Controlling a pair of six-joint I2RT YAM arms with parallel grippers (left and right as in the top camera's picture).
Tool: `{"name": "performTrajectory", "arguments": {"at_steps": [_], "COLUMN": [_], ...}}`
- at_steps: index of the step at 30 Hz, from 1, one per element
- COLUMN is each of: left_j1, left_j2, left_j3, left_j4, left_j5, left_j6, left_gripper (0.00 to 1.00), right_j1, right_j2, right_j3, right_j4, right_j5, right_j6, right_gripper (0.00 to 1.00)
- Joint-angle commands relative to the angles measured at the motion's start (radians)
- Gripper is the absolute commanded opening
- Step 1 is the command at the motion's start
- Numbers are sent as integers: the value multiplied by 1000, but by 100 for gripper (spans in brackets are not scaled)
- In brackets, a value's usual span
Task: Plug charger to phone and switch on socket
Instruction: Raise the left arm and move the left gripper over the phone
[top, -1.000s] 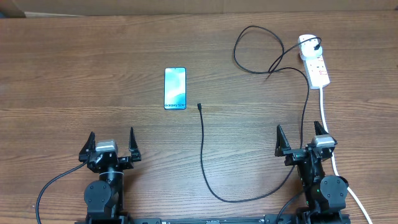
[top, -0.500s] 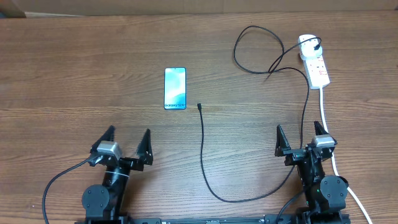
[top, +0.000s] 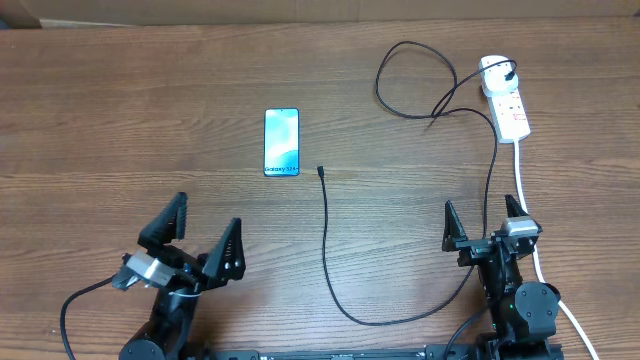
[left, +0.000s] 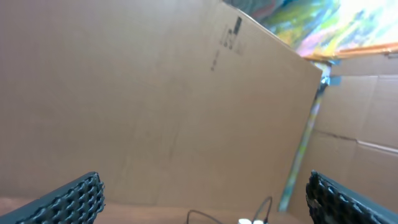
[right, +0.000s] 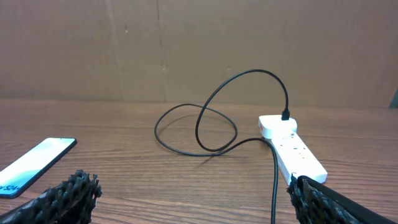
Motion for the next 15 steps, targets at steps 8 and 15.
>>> {"name": "performTrajectory", "arguments": {"at_steps": [8, 15], "left_j1": [5, 5], "left_j2": [154, 499], "left_j3": [415, 871], "left_j4": [-159, -650], "left_j5": [-86, -96], "left_j6": [160, 219], "left_gripper": [100, 100], "right_j1": [0, 0], "right_j2": [-8, -8], "right_j3": [-10, -10], "right_j4": [5, 5], "right_j5": [9, 9], "right_j6": [-1, -1], "right_gripper": [100, 100]}}
